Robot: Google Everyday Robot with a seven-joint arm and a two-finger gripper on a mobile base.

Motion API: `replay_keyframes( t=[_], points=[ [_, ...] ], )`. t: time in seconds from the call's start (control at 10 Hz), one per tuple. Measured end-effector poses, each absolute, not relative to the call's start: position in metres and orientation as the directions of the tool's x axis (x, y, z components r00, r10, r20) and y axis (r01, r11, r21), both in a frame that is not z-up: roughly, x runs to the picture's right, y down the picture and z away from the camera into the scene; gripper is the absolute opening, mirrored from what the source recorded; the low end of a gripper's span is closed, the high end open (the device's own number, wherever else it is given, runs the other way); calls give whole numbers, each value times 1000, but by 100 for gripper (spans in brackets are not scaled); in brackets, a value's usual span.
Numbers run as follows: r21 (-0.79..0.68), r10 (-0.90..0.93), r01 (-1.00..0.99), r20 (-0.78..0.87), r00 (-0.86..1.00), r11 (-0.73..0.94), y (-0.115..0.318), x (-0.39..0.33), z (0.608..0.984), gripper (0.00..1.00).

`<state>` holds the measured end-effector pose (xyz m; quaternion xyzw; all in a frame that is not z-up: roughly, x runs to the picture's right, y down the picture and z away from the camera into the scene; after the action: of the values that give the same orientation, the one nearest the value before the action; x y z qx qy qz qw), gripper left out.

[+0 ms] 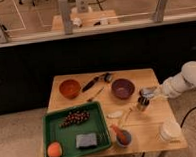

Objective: Place towel in metal cup

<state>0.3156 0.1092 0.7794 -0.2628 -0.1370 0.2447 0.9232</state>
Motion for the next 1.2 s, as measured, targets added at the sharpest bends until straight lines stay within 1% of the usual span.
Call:
replay_keyframes(
  t=[0.4,0.8,0.9,1.1,1.2],
  points=[
    [-566,479,-330,135,867,756,125,290,789,0],
    [-562,429,-295,120,895,773,128,279,800,1],
    [-560,419,-292,111,901,776,129,279,802,9],
    [-556,407,-290,96,908,779,129,277,806,28],
    [-551,402,-293,86,912,781,128,278,808,39]
  ],
)
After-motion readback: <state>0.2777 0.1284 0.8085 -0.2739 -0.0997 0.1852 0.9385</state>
